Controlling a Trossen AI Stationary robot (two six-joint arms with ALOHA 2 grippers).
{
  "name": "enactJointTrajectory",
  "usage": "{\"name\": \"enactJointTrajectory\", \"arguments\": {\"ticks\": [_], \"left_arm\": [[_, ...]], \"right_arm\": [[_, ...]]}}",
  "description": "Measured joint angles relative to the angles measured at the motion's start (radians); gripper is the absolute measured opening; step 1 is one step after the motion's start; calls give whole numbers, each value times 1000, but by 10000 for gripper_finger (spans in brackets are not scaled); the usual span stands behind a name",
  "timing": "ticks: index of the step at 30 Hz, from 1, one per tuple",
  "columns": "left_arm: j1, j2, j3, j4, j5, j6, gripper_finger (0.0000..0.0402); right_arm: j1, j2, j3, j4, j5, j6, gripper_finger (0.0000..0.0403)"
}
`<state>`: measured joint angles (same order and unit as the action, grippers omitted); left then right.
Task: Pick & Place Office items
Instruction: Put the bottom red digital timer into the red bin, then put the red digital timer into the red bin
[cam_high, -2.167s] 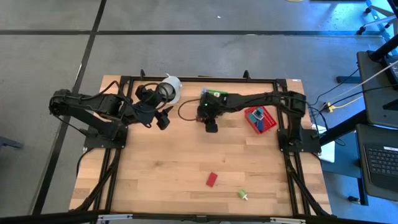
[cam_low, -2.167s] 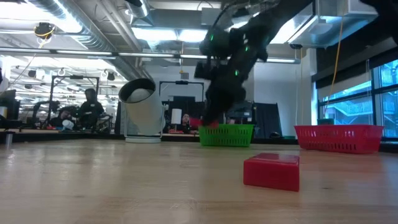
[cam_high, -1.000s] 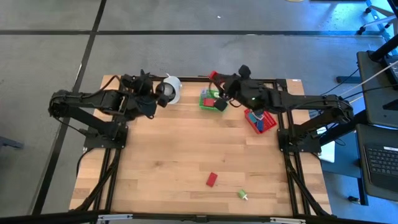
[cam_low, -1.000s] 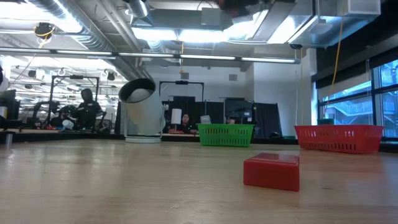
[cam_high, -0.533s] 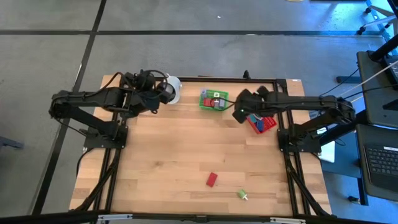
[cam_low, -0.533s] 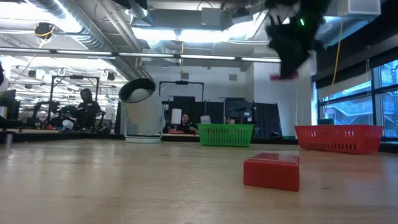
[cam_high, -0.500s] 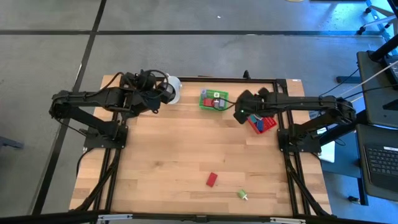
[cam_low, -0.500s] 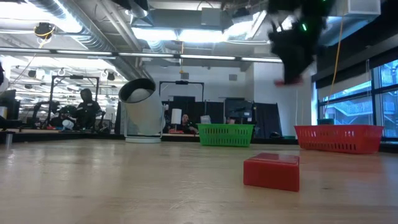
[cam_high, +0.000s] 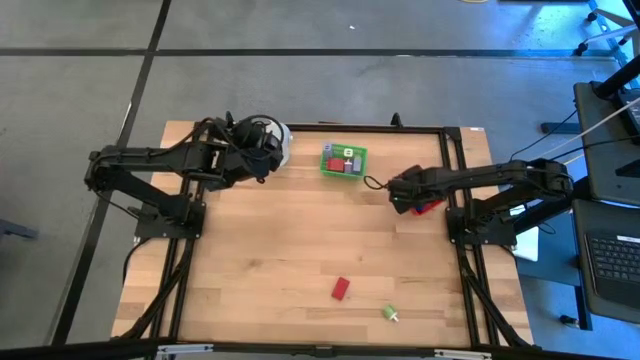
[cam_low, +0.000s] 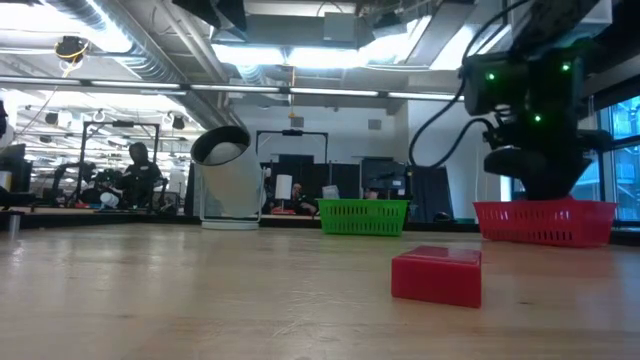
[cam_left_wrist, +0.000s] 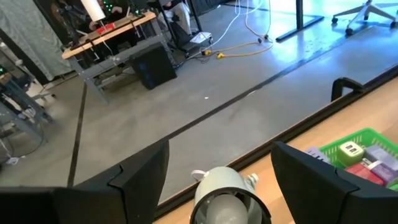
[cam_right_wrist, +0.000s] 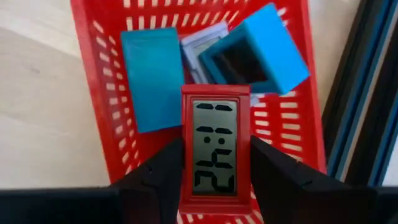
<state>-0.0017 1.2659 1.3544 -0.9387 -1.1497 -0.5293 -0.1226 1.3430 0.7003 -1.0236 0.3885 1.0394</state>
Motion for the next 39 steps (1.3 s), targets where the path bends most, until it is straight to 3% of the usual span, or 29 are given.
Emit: {"name": "enactJointTrajectory", "arguments": {"ticks": [6,15,23,30,34,39], "left_arm": [[0,2,0,0,0,0,278],[0,2,0,0,-7,0,278],[0,2,0,0,4,0,278],[0,2,0,0,143,14,278],[-2,2,0,0,277,-21,278],[-25,2,-6,5,462,-142,278]], "right_arm": [[1,0,-13,25,-4,1,170],[1,0,-8,16,-16,1,233],[1,0,138,-120,-16,-20,268],[40,0,304,-103,-23,-174,260],[73,0,371,-71,-26,-305,251],[135,0,401,30,-147,-570,239]]}}
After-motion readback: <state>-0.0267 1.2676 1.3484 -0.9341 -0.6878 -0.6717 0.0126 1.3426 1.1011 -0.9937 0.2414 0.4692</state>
